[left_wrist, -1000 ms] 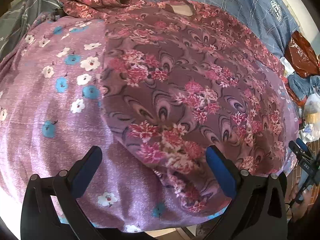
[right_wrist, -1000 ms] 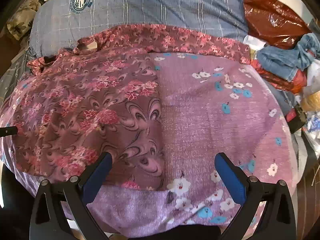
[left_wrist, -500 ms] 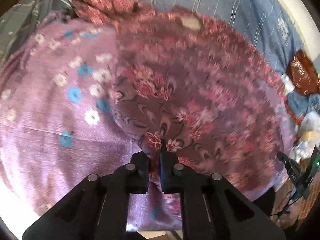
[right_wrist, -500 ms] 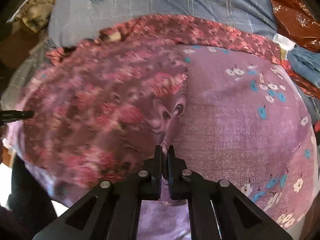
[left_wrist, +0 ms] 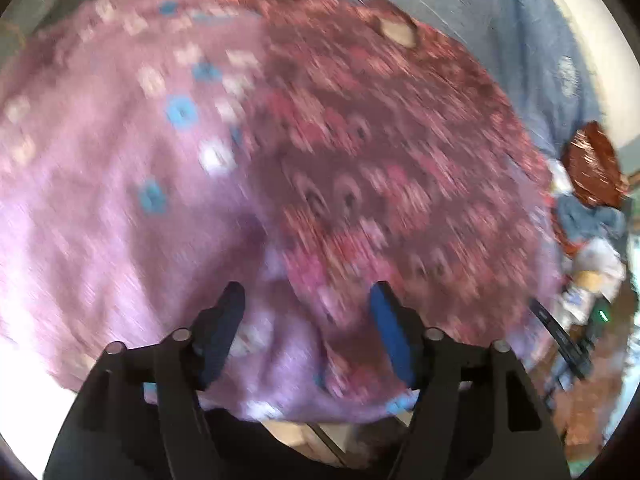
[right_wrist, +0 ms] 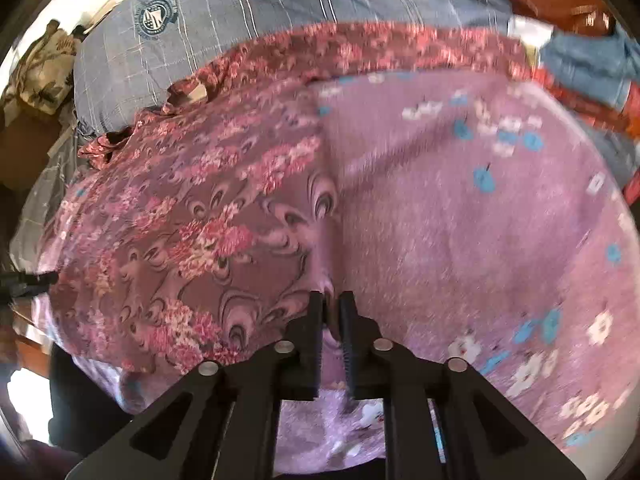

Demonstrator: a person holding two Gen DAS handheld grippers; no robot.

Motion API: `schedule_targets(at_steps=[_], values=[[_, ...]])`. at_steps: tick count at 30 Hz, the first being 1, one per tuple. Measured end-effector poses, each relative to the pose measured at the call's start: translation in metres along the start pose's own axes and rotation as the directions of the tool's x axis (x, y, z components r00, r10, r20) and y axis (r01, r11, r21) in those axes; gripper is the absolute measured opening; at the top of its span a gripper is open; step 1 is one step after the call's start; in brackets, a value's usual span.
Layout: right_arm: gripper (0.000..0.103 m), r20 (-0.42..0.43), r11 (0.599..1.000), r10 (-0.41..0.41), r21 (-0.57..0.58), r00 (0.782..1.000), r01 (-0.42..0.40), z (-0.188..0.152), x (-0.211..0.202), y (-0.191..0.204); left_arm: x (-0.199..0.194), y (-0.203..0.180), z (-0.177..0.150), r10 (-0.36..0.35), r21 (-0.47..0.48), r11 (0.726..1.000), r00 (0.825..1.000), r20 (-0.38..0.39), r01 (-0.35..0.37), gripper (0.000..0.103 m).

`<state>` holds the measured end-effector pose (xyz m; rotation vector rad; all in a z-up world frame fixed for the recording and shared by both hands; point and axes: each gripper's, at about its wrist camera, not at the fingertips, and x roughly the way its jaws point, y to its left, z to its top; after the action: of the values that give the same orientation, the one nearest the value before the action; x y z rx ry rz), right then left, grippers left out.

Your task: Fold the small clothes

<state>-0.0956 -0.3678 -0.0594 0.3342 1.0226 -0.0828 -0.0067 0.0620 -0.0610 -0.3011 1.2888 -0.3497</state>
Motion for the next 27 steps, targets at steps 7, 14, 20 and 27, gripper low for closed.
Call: schedule_targets(at_steps=[7, 14, 20, 27], values=[[0.040, 0.010, 0.999, -0.022, -0.045, 1.000, 0.023, -0.002, 0.008, 0.012, 0.006, -0.058, 0.002, -0.231, 0.059, 0.970, 0.971, -0.056, 0.234, 0.004], [0.044, 0.014, 1.000, -0.012, -0.020, 1.000, 0.012, -0.001, 0.012, 0.010, -0.005, -0.103, 0.028, -0.134, 0.207, 0.971, 0.989, 0.067, 0.118, 0.076], [0.053, 0.025, 0.999, -0.007, -0.045, 1.000, 0.008, -0.003, 0.014, 0.014, 0.040, -0.070, 0.019, -0.100, 0.104, 0.989, 0.993, -0.056, 0.106, 0.054], [0.004, 0.058, 0.997, 0.073, -0.039, 0.996, -0.070, -0.004, -0.006, 0.016, -0.030, -0.045, 0.011, -0.065, 0.052, 0.997, 0.995, 0.077, 0.061, 0.006]])
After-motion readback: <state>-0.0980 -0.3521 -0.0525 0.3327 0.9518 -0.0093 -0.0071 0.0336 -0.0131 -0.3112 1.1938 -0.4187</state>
